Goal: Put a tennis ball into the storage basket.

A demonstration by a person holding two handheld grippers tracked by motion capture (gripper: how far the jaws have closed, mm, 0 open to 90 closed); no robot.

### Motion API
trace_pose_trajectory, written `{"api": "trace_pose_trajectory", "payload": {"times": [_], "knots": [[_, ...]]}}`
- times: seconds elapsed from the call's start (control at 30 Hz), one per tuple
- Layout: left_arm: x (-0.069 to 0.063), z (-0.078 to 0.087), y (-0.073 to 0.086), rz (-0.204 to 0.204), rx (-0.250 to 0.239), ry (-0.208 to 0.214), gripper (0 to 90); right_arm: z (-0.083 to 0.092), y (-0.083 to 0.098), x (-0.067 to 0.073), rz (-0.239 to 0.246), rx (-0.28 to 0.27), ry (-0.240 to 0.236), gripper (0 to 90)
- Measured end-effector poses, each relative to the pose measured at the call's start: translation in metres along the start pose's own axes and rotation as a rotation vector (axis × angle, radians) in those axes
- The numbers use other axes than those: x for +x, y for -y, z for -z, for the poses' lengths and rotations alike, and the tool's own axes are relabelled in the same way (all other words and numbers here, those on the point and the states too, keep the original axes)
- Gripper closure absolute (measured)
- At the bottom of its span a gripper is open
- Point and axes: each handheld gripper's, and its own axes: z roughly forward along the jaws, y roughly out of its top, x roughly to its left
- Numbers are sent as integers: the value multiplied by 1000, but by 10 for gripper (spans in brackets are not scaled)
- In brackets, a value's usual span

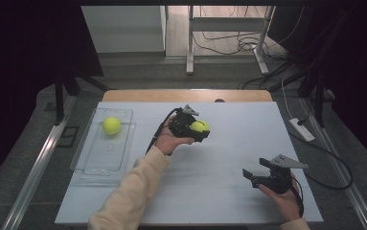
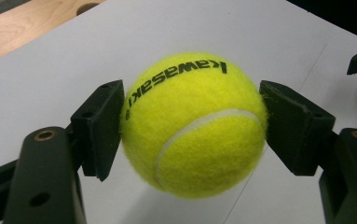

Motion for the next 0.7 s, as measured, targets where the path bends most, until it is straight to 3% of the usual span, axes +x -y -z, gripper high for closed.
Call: {"api": "trace_pose_trajectory", "payload": {"times": [0.7], "knots": [[10, 31, 10, 8, -35, -42, 270, 1, -1, 1, 1, -10, 1, 132]]}}
